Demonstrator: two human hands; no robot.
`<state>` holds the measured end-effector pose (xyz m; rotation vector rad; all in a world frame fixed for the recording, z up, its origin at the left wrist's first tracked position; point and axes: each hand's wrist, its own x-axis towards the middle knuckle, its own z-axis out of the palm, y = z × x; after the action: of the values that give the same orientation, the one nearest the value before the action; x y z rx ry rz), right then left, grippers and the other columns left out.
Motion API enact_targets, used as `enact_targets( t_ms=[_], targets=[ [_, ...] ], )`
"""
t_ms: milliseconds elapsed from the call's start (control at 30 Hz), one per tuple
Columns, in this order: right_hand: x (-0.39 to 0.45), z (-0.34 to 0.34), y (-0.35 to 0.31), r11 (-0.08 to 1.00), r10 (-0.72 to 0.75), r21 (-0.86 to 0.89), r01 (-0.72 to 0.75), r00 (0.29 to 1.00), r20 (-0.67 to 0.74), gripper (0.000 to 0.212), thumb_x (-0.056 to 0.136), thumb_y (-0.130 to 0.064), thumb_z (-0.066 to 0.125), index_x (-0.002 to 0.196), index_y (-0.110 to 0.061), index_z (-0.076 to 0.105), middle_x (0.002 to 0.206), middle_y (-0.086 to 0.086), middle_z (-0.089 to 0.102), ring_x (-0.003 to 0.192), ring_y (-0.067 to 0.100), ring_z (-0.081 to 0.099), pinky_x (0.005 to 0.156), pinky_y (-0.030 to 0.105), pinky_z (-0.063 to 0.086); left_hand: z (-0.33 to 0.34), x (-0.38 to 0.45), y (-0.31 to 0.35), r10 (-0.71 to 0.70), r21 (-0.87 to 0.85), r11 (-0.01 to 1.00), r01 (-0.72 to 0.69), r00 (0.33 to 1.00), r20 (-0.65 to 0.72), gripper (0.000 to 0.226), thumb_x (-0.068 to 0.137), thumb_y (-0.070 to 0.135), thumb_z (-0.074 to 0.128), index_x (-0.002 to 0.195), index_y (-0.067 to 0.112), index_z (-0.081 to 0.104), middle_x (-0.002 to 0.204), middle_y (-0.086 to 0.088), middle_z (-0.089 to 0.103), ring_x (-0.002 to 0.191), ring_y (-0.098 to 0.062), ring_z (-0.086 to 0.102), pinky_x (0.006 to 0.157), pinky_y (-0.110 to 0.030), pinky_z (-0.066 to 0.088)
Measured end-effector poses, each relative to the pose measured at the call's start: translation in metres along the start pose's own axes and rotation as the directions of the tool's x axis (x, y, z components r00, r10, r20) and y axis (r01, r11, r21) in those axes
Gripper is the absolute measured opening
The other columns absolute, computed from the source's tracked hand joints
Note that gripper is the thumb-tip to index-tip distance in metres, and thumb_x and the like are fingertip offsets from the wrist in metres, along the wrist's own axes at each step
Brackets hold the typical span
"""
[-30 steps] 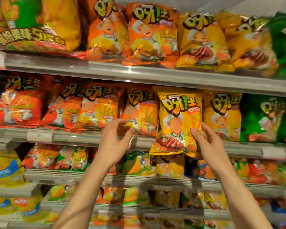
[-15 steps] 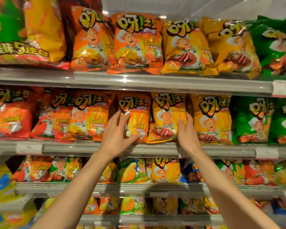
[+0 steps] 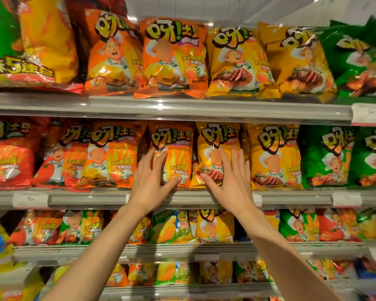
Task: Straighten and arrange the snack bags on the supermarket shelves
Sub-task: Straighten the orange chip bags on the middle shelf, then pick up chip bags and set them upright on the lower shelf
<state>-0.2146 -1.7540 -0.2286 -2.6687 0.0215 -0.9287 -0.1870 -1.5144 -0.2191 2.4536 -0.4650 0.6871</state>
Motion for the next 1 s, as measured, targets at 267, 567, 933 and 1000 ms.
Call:
enact_targets(
  t_ms=[267, 567, 933, 1000],
  targets=[
    [-0.007, -0.003, -0.009, 1.0, 0.016, -0.014, -0.015, 0.996, 0.086, 0.096, 0.092, -0.077, 0.039, 0.163, -0.028, -0.001, 0.169, 0.01, -0.019, 0.154, 0.026, -0.024, 0.126, 0.05, -0.007, 0.002, -0.003, 0.004, 0.006, -0.02, 1.0, -0.006, 1.0, 0.007, 0.083, 0.092, 0.062, 0.063, 0.159, 0.024, 0.032, 0.17, -0.012, 0.018, 0.156, -0.03, 0.017, 0.122, -0.052, 0.026],
    [-0.055, -0.04, 0.0, 0.933, 0.049, 0.344, -0.108, 0.983, 0.177, 0.063, 0.099, -0.053, 0.054, 0.156, -0.033, 0.035, 0.17, -0.014, 0.005, 0.155, 0.003, 0.002, 0.121, 0.03, 0.011, -0.029, -0.052, 0.002, -0.05, -0.231, 0.972, 0.038, 0.998, -0.046, 0.047, 0.099, 0.037, 0.065, 0.141, 0.019, 0.055, 0.139, 0.002, 0.052, 0.13, -0.011, 0.048, 0.111, -0.033, 0.04],
    [-0.162, 0.029, -0.024, 0.68, 0.127, 0.591, -0.433, 0.864, 0.487, 0.007, 0.097, -0.041, 0.062, 0.098, -0.036, 0.067, 0.087, -0.011, 0.071, 0.078, 0.003, 0.065, 0.073, 0.022, 0.051, -0.011, -0.165, -0.019, -0.478, -0.521, 0.723, 0.455, 0.873, 0.099, 0.02, 0.097, 0.028, 0.069, 0.116, 0.03, 0.065, 0.114, 0.011, 0.072, 0.1, 0.0, 0.068, 0.091, -0.033, 0.057],
    [-0.175, 0.045, -0.029, 0.62, 0.138, 0.618, -0.483, 0.843, 0.52, 0.007, 0.096, -0.041, 0.063, 0.1, -0.038, 0.068, 0.09, -0.016, 0.073, 0.085, 0.001, 0.068, 0.075, 0.019, 0.052, -0.009, -0.183, -0.032, -0.551, -0.55, 0.661, 0.51, 0.828, 0.104, 0.017, 0.097, 0.02, 0.069, 0.112, 0.027, 0.066, 0.106, 0.008, 0.075, 0.097, -0.002, 0.07, 0.09, -0.031, 0.058]
  ],
)
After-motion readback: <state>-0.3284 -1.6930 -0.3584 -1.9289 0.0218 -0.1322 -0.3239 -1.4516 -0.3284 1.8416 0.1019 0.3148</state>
